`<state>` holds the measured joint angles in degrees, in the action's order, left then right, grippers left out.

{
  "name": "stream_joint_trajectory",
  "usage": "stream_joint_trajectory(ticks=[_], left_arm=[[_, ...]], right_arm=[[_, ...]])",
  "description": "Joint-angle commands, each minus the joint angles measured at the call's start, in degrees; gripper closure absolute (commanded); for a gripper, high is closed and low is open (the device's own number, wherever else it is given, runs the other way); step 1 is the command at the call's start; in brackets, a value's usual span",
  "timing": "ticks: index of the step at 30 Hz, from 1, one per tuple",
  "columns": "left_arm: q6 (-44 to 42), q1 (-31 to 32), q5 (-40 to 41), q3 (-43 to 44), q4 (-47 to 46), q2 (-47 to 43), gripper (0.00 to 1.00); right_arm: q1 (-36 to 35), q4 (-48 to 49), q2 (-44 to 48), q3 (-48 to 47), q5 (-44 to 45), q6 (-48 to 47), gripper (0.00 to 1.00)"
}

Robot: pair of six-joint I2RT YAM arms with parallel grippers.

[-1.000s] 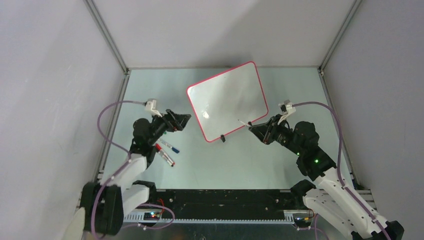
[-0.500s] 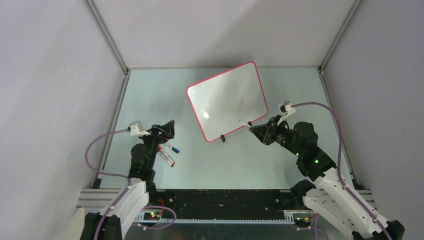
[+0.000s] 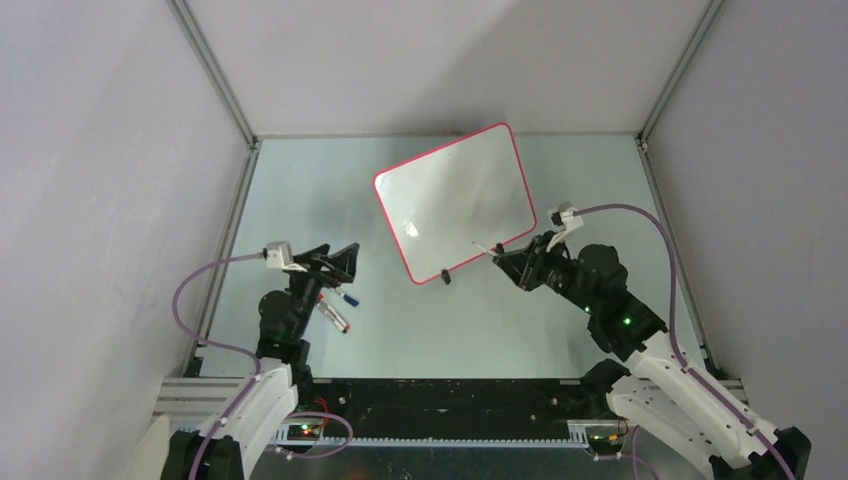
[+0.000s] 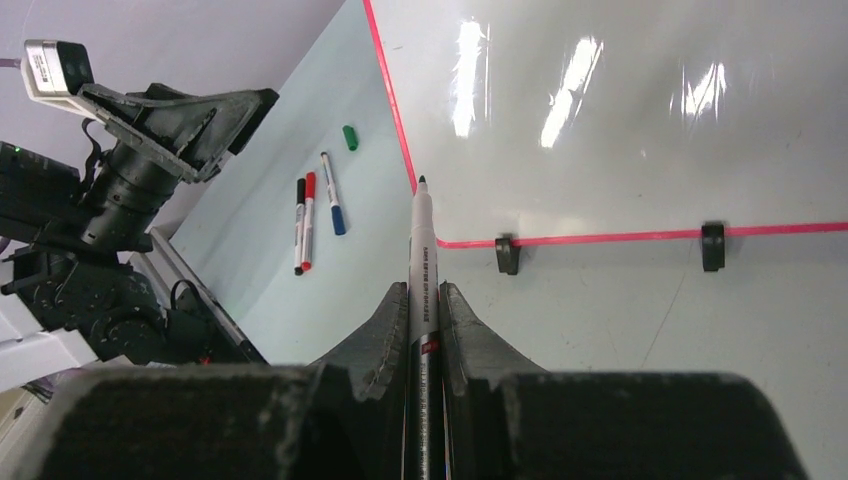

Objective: Write a sentence on the whiteboard
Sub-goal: Move the whiteboard to the center of the board.

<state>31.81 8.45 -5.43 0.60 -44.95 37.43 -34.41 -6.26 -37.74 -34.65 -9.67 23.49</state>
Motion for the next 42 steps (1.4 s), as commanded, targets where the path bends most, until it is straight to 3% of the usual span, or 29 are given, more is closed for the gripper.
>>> stream_joint_trajectory(ticks=[1, 7, 14, 19, 25, 32, 42], left_arm=[[-3.61, 0.71, -6.83, 1.77, -2.99, 2.67, 0.01], [-4.25, 2.06, -14.09, 5.85, -6.32, 13.27, 0.01], [-4.17, 3.53, -16.87, 6.55, -10.13, 16.95, 0.01], [-5.53, 5.64, -16.47, 7.03, -7.06, 15.91, 0.03], [-5.59, 6.68, -16.68, 7.49, -8.54, 18.03, 0.07], [-5.58, 7.12, -15.05, 7.87, -9.69, 20.03, 0.03], [-0.62, 7.2, -14.13, 13.74, -16.6, 32.28, 0.1]], right_arm=[[-0.34, 8.11, -2.93, -1.64, 1.06, -3.13, 1.0], [-0.22, 17.0, -8.68, -1.69, -0.38, -3.5, 1.0], [-0.71, 13.18, -6.54, -2.3, 3.08, -5.94, 1.0], [-1.63, 15.9, -2.98, 2.58, 2.45, -4.88, 1.0], [-1.83, 11.93, -1.52, 2.61, 5.1, -6.57, 1.0], [-3.63, 15.52, -2.91, 4.41, 8.39, -5.51, 1.0], [-4.38, 17.35, 0.38, 7.71, 7.54, -5.03, 1.0]])
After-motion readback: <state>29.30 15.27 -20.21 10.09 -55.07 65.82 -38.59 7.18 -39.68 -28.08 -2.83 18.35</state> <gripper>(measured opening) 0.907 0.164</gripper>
